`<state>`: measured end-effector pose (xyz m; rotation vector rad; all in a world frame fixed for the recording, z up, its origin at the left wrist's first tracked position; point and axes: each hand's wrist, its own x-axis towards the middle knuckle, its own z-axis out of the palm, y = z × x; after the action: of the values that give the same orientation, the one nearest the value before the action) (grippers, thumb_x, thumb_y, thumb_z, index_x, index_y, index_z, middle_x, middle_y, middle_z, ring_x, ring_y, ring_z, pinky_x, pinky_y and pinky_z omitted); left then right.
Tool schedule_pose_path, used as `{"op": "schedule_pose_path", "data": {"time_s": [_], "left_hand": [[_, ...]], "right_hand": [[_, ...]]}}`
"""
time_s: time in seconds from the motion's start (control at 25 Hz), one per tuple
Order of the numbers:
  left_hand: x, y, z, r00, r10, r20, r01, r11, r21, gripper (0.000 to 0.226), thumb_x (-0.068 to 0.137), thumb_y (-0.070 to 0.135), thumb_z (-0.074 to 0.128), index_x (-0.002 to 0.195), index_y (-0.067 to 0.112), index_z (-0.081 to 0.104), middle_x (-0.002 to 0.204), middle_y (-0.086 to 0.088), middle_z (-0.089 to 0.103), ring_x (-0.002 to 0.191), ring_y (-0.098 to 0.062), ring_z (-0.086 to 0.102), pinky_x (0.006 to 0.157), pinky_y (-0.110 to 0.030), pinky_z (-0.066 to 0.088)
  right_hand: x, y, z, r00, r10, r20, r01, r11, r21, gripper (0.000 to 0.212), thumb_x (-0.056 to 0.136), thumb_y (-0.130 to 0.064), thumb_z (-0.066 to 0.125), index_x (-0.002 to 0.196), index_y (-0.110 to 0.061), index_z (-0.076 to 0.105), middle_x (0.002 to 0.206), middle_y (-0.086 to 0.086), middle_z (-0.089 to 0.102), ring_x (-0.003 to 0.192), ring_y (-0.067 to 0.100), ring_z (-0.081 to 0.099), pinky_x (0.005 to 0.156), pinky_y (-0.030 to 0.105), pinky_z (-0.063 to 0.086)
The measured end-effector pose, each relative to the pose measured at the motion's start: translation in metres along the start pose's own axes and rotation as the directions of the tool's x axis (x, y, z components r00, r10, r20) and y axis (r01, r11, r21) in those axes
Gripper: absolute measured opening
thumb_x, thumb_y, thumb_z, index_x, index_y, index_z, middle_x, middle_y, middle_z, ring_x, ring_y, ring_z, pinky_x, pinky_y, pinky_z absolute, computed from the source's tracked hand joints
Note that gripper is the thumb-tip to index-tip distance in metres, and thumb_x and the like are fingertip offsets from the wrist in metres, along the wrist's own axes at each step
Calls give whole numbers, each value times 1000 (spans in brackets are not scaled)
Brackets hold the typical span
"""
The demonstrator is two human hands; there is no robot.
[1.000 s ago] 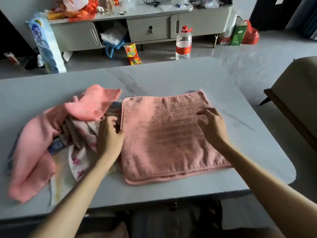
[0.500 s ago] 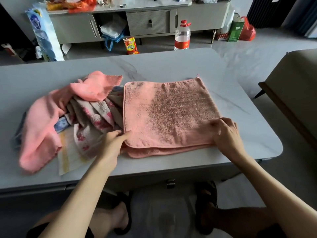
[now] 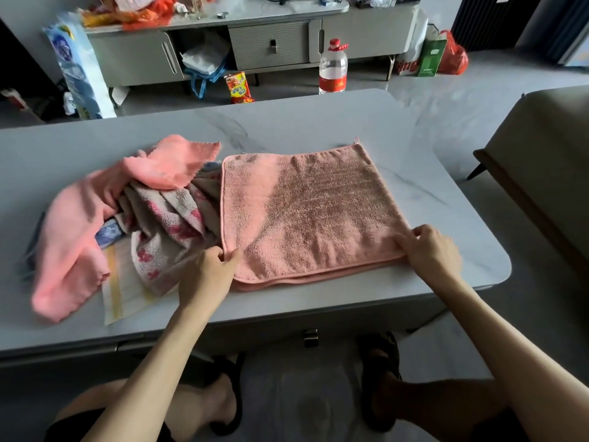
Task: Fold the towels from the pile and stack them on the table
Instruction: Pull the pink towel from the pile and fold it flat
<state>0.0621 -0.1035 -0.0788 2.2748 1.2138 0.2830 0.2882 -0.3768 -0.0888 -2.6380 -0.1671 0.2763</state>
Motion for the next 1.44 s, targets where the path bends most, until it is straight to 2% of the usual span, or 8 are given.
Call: {"op": "schedule_pose_path", "data": {"time_s": [0.2, 0.32, 0.48, 0.68, 0.84, 1.04, 1.24, 1.44], "left_hand": [[2, 4, -4, 985, -125, 120, 153, 953, -263, 40, 89, 47, 59, 74, 10, 65, 70, -6, 65, 67, -27, 65, 59, -40, 59], [-3, 11, -1, 945, -209, 251, 323, 714, -621, 19, 92, 24, 63, 84, 8, 68, 76, -4, 67, 64, -20, 63, 56, -32, 54], [0, -7, 2, 984, -170, 61, 169, 742, -648, 23, 86, 7, 70, 66, 2, 60, 51, 0, 59, 38, -7, 51, 48, -23, 44], [-8, -16, 11, 994, -62, -90, 46, 985, -165, 26, 77, 16, 78, 91, 11, 57, 88, -6, 64, 82, -28, 60, 72, -37, 45], [6, 7, 13, 829, 481, -286, -409, 869, 279, 59, 86, 32, 67, 134, 5, 44, 138, -21, 46, 128, -37, 44, 104, -46, 40], [38, 2, 46, 865, 480, 148, -486, 728, 484, 93, 86, 78, 0, 153, 19, 24, 162, -12, 16, 149, -30, 17, 120, -46, 13], [62, 5, 34, 837, 543, 65, -518, 750, 411, 85, 88, 72, 16, 149, 16, 35, 155, -11, 35, 141, -30, 34, 116, -47, 25], [146, 49, 33, 787, 615, 40, -572, 705, 418, 84, 92, 66, 16, 148, 7, 34, 152, -19, 35, 141, -39, 30, 116, -50, 24]], "right_hand": [[-6, -8, -6, 1000, -13, -4, 14, 972, 233, 34, 88, -38, 54, 83, -5, 60, 75, 17, 69, 77, 36, 62, 70, 42, 51], [-8, -8, -4, 999, 2, 50, -23, 910, 414, 27, 91, -28, 56, 103, -4, 58, 74, 17, 68, 62, 30, 59, 66, 41, 51], [-5, 0, -7, 998, -30, 46, 0, 842, 540, 38, 95, -14, 50, 131, -27, 45, 79, 8, 59, 61, 27, 58, 64, 43, 54], [-7, 7, 3, 955, -276, -105, 270, 960, -75, 31, 94, -19, 47, 122, -30, 56, 107, 13, 58, 90, 37, 59, 74, 40, 48], [-2, -6, 16, 790, -562, -245, 526, 827, -201, 45, 88, -20, 55, 134, -21, 55, 142, 12, 45, 126, 34, 44, 101, 44, 36], [7, -9, 43, 826, -552, 113, 553, 756, -350, 93, 81, -75, -11, 155, -27, 19, 163, 1, 13, 151, 22, 6, 122, 38, 5], [22, -16, 41, 874, -480, 72, 473, 809, -347, 84, 88, -71, 2, 155, -22, 17, 164, 3, 10, 152, 20, 0, 122, 44, 3], [97, -81, 45, 767, -636, 86, 636, 736, -233, 87, 88, -70, -3, 155, -18, 15, 163, 8, 10, 152, 22, 1, 123, 42, 2]]}}
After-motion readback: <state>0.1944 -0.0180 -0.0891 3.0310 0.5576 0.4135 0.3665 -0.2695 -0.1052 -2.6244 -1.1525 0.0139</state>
